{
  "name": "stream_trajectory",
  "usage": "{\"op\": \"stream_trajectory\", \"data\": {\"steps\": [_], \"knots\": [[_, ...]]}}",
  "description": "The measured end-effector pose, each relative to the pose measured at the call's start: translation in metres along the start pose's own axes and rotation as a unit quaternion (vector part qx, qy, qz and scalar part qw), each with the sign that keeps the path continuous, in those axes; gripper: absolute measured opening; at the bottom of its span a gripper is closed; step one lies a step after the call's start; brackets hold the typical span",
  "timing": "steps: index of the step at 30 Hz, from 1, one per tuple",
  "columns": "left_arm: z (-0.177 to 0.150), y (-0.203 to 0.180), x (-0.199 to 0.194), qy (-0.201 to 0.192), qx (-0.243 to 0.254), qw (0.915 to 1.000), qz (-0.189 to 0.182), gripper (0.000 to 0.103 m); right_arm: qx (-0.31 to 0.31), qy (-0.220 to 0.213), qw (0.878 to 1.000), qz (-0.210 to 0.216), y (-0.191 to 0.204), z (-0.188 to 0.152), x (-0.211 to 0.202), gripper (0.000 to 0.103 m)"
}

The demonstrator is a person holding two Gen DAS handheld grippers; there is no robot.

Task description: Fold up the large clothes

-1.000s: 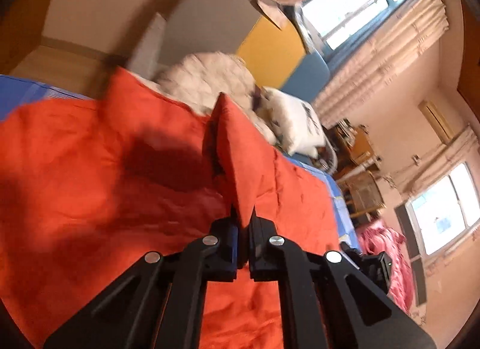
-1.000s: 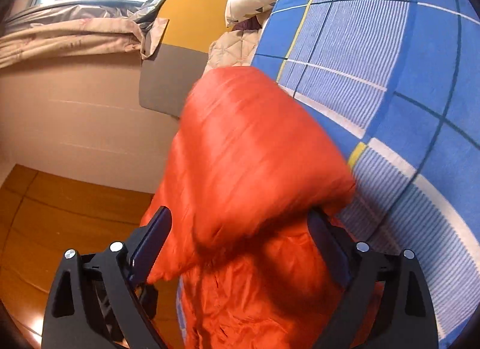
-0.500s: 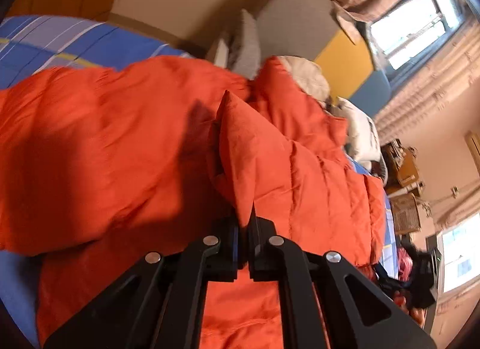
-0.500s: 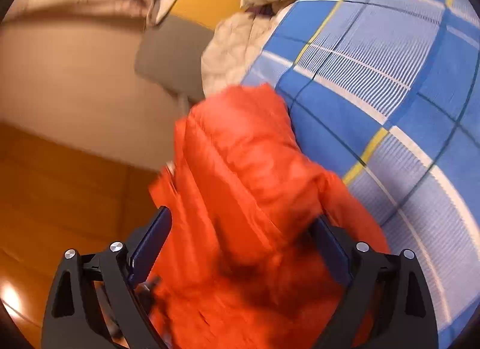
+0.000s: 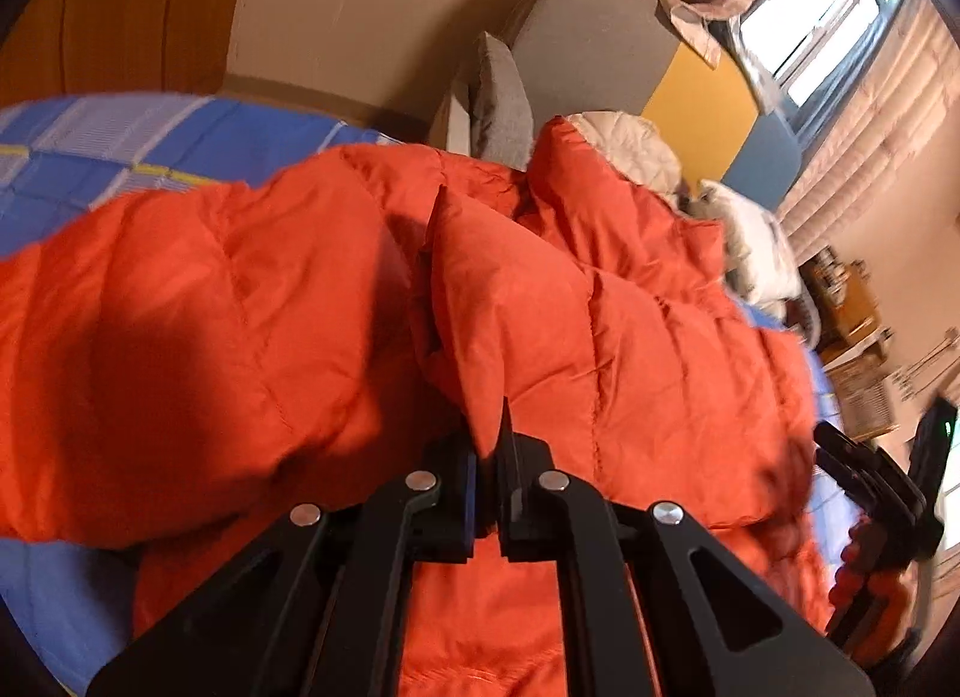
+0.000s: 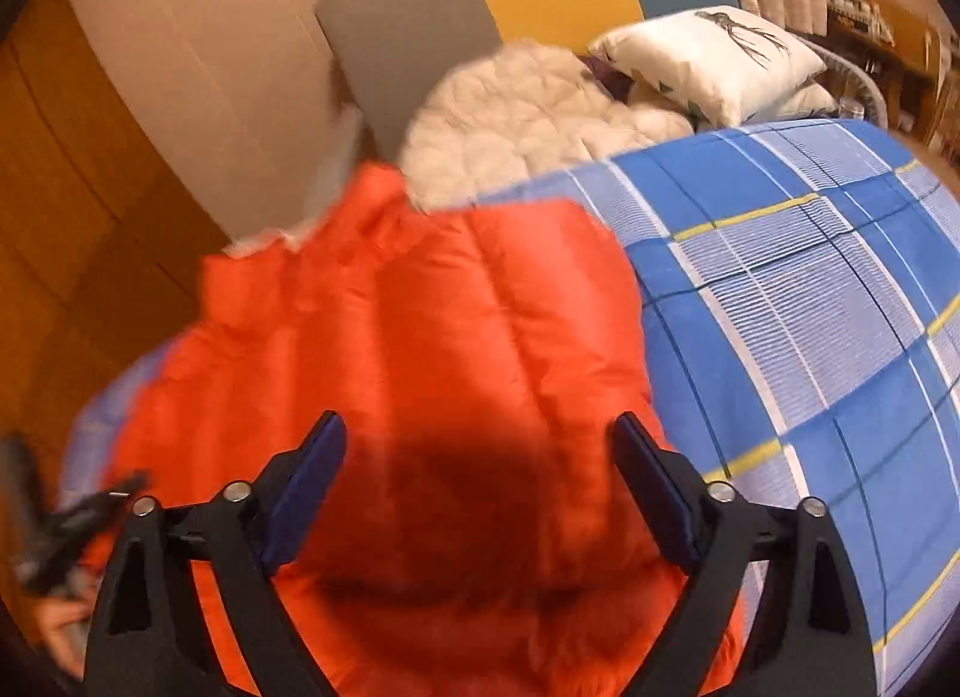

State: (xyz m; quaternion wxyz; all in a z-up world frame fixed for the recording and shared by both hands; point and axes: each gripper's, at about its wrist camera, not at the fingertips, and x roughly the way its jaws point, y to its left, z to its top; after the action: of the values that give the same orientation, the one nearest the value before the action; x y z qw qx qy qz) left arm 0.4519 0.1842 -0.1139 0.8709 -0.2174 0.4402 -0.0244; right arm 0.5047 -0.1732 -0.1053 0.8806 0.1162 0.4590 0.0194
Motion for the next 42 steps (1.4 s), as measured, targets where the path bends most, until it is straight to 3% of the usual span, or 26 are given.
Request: {"op": "stream_trajectory", "data": {"steps": [4,12,14,15,17,20,25,28,31,35,38,42], "knots": [[-0.003,0.007,0.008,0.011,0.006,0.9998,0.013,0.005,-0.017,0.024,0.999,-0.037,0.002,-0.008,0.033,0.085],[-0.010,0.015,0.019,0.016,-0.013,0.9993,0.031,0.011,-0.049,0.026,0.995,-0.086,0.016,-0.011,0.048,0.090],[-0.012,0.011,0.015,0.013,-0.013,0.9990,0.040,0.020,-0.054,0.029,0.994,-0.088,0.018,-0.010,0.043,0.091],[-0.013,0.009,0.009,0.007,-0.013,0.9990,0.043,0.037,-0.058,0.026,0.994,-0.087,0.020,-0.011,0.037,0.091],[-0.017,0.008,-0.008,-0.014,-0.013,0.9989,0.043,0.054,-0.061,0.016,0.995,-0.082,0.024,-0.014,0.026,0.091],[-0.024,0.015,-0.031,-0.031,-0.031,0.9983,0.038,0.056,-0.066,-0.002,0.996,-0.058,0.034,-0.029,0.001,0.091],[-0.051,0.056,-0.077,-0.065,-0.106,0.9915,0.038,0.058,-0.083,0.001,0.997,-0.004,0.063,-0.069,-0.030,0.091],[-0.070,0.093,-0.105,-0.084,-0.154,0.9831,0.052,0.058,-0.101,0.007,0.995,0.026,0.083,-0.096,-0.044,0.091],[-0.088,0.137,-0.135,-0.105,-0.203,0.9707,0.074,0.056,-0.130,0.011,0.991,0.030,0.102,-0.120,-0.050,0.091],[-0.105,0.200,-0.163,-0.121,-0.276,0.9487,0.097,0.056,-0.147,0.022,0.988,0.028,0.116,-0.144,-0.051,0.091],[-0.120,0.252,-0.180,-0.137,-0.344,0.9232,0.103,0.056,-0.149,0.023,0.988,0.023,0.120,-0.151,-0.050,0.091],[-0.126,0.290,-0.188,-0.144,-0.388,0.9040,0.108,0.056,-0.144,0.029,0.989,0.017,0.121,-0.149,-0.044,0.091]]}}
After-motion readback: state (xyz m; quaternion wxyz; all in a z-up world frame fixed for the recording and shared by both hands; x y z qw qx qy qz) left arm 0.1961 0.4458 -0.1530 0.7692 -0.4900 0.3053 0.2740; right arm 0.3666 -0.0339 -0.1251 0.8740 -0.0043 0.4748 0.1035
